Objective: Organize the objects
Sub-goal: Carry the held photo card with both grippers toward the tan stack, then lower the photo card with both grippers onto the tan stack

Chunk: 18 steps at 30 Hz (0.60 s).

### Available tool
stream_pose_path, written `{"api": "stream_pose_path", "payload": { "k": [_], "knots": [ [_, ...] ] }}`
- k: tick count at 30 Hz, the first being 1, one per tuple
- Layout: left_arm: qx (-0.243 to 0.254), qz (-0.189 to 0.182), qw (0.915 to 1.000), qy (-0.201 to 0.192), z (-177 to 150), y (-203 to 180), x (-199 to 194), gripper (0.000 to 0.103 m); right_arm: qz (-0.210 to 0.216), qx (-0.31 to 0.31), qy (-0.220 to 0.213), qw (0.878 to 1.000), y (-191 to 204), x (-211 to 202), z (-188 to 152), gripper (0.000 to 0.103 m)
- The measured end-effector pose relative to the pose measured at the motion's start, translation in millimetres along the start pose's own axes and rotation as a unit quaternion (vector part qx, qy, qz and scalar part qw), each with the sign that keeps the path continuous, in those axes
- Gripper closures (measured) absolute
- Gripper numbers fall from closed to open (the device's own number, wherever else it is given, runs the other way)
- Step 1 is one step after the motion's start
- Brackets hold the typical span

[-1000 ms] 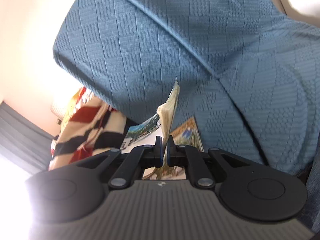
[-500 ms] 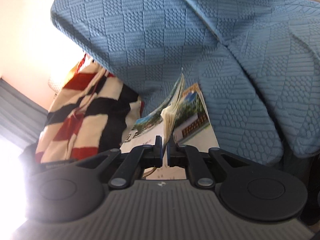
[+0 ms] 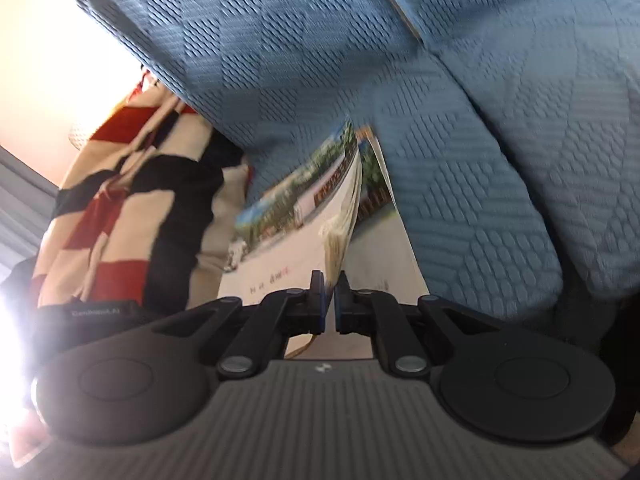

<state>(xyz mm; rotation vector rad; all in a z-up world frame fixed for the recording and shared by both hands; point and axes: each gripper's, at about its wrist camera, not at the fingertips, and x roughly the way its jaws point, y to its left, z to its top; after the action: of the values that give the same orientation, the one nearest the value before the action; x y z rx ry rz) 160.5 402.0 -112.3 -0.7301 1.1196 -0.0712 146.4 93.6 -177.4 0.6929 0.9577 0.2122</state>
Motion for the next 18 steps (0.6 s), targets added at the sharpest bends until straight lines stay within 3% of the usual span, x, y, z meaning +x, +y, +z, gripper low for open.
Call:
{"api": "stream_pose_path", "payload": {
  "k": [6, 11, 18],
  "knots": [
    [0.015, 0.018, 0.9997, -0.005, -6, -2, -1, 0.1, -0.013, 0.018, 0.031, 0.999, -8, 8, -6, 0.092],
    [0.049, 0.039, 0.9979, -0.019, -12, -11, -10, 0.098, -0.006, 0.029, 0.056, 0.998, -13, 8, -10, 0.075],
    [0.096, 0.05, 0.9931, -0.044, -23, -37, -37, 0.095, -0.029, 0.015, 0.062, 0.998, -10, -20, -2, 0.07]
  ]
}}
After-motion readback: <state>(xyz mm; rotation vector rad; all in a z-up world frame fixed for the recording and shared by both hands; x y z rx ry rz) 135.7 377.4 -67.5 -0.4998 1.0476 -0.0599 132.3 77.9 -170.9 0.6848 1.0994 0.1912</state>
